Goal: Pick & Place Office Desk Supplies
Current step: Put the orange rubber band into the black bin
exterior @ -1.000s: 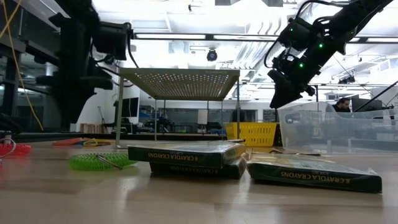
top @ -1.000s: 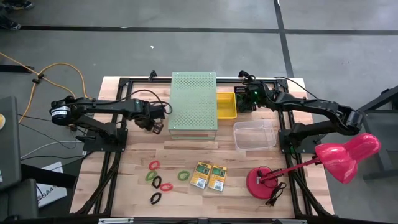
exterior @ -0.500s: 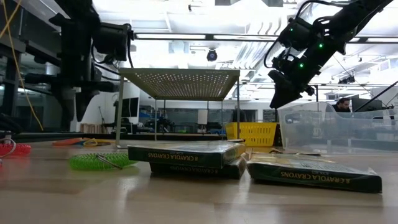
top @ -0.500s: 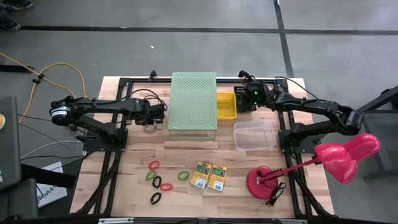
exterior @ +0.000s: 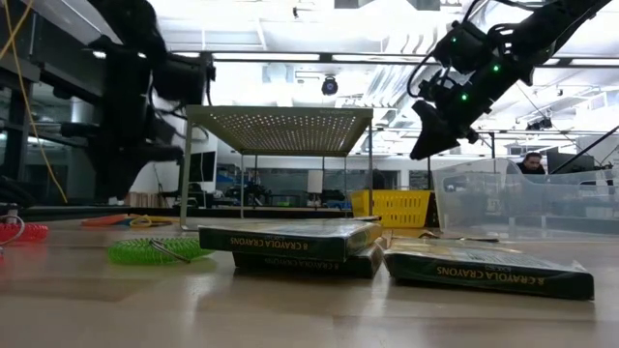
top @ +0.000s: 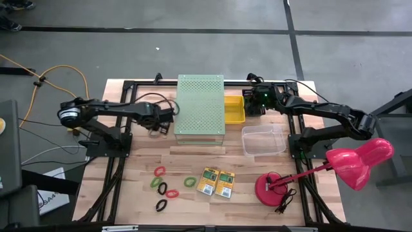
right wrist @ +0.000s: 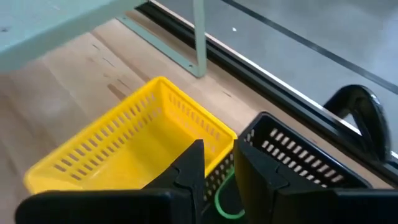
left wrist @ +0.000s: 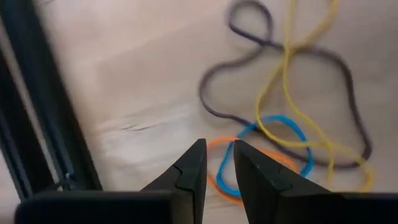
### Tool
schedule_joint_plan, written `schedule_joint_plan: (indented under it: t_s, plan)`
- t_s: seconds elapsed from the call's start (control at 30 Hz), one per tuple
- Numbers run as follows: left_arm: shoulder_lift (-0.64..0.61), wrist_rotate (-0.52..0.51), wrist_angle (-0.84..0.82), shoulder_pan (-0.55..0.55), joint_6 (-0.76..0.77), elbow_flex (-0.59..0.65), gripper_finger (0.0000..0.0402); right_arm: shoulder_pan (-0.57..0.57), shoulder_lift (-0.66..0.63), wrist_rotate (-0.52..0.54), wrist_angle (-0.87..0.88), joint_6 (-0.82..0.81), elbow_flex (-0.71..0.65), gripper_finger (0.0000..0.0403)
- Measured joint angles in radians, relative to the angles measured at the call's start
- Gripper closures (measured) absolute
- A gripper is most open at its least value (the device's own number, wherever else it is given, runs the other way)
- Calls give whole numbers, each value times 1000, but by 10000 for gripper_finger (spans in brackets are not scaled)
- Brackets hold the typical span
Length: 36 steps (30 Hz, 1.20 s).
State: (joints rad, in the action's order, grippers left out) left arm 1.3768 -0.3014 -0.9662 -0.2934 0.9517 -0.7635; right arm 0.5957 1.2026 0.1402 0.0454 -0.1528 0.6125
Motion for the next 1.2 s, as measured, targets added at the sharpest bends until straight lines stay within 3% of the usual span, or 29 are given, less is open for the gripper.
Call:
schedule_joint_plan:
  t_s: [0.2, 0.53, 0.73, 1.2]
  plan:
    - [67, 41, 38, -1, -132, -3, 327, 0, 0, -47, -37, 0, 0, 328]
    - [50, 43, 18, -1, -230, 1, 327, 0, 0, -66, -36, 0, 0, 328]
    - [44, 102, -6, -7, -179, 2, 327, 0, 0, -66, -36, -2, 0, 328]
    - [44, 101, -57, -86, -134, 2, 327, 0, 0, -66, -35, -3, 0, 328]
